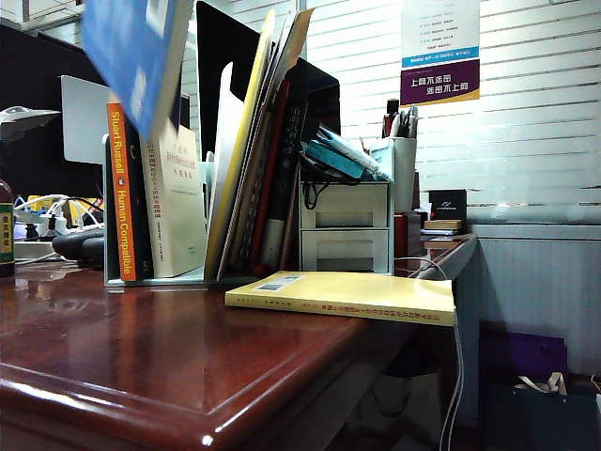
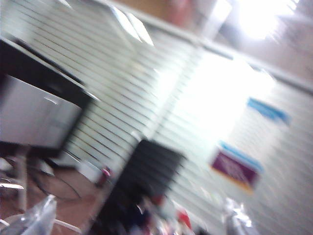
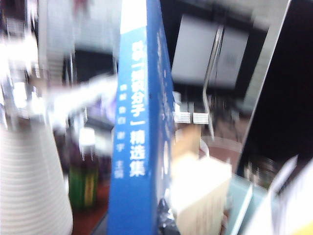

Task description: Pick up the blue book and put it on the bookshelf.

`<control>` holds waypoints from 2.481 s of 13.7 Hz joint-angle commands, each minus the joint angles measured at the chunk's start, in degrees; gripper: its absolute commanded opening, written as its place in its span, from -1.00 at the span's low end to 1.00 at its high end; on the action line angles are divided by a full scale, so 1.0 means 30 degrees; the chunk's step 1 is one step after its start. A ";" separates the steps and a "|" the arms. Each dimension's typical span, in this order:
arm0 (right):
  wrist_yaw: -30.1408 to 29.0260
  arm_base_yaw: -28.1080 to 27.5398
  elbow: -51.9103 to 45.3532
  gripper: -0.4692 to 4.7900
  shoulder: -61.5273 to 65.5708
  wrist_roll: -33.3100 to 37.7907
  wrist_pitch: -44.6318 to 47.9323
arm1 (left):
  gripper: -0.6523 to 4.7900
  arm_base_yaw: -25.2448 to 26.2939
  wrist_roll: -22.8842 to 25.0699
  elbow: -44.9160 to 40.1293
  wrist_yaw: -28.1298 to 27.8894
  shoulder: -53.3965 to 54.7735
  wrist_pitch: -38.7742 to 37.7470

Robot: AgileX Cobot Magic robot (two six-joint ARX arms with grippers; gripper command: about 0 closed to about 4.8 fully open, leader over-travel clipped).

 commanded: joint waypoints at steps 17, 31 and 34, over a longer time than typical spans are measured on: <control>0.2761 -0.1566 0.4430 -0.84 0.4736 -0.0073 0.6907 | 1.00 -0.0029 0.1282 0.0080 -0.0641 -0.1450 -0.1209; 0.3971 -0.2667 1.1992 0.13 1.1817 0.1209 0.3126 | 1.00 -0.0036 0.1275 0.0080 -0.0444 -0.1479 -0.1202; 0.3978 -0.2667 1.1992 0.13 1.1744 0.1078 0.3206 | 1.00 -0.0036 0.1290 0.0080 -0.0444 -0.1479 -0.1231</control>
